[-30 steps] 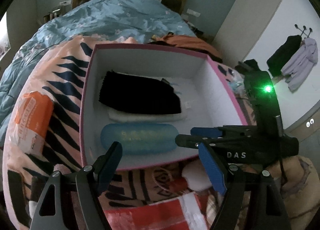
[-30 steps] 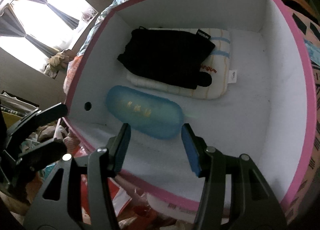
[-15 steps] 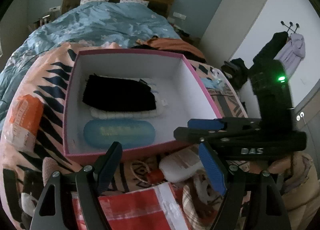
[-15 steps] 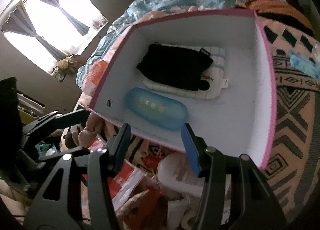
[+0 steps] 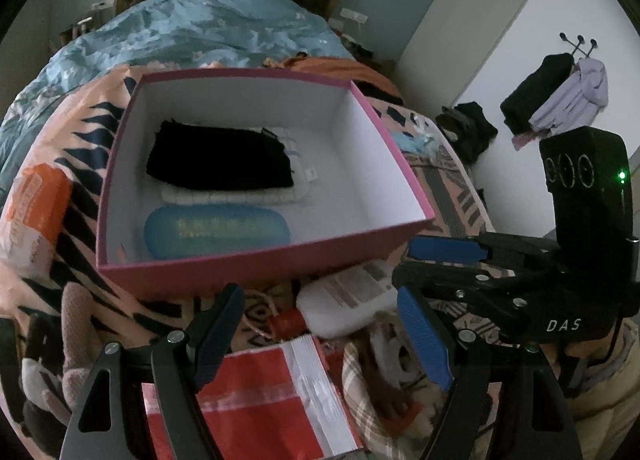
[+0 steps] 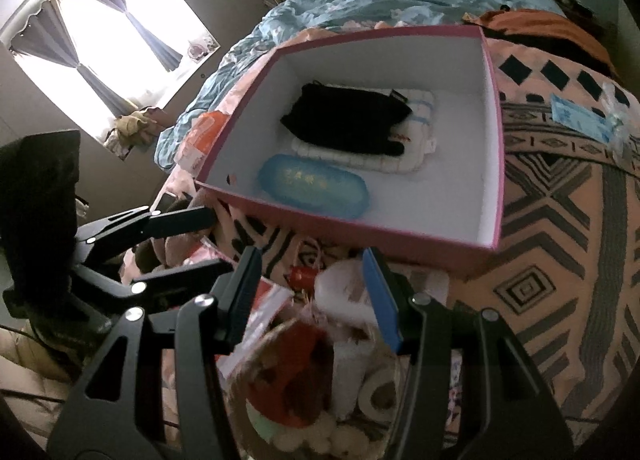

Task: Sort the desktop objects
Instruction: 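Withdraw both grippers and move the left gripper to the plaid headband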

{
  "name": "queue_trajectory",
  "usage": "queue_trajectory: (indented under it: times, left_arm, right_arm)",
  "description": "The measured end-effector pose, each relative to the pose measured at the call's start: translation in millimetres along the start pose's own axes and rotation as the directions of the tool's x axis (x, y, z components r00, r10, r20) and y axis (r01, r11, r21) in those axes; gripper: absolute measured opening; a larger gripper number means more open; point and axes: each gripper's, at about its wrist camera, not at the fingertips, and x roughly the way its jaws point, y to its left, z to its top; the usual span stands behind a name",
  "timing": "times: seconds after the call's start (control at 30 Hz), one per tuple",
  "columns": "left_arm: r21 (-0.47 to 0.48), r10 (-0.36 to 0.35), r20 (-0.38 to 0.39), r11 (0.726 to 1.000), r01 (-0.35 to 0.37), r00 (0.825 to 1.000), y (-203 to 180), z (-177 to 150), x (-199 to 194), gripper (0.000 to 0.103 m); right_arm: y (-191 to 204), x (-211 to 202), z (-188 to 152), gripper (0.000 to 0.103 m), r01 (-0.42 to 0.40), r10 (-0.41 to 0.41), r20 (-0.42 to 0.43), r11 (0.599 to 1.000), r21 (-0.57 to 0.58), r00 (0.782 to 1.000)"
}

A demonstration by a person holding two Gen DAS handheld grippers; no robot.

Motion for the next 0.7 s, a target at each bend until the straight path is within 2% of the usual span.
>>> queue_trajectory:
  times: [0.3,0.37,0.7]
  left_arm:
    - [0.006,-0.007,-0.056,1.0,0.007,0.998,-6.6,-18.5,3.9,0.081]
    - [0.006,-0.008,-0.076,1.0,0.008,0.997,-9.2,-23.8,6.0,0.081]
    - [0.009,-0.08,-0.2,0.996,0.084,0.977,-28.1,-55.4,16.5,0.08]
  right_arm:
    - [-21.1,-2.1,-30.4,0.055,0.045,-0.042,-0.045,0.996,0.072,0.998]
    - [-26.2,-1.3,-38.6,0.055,0.08,-0.075,-0.063,0.994,0.074,0.995]
    - [-44.6,-0.6,-81.4,0.055,0.122,-0.107,-0.151,0.987,0.1,0.983]
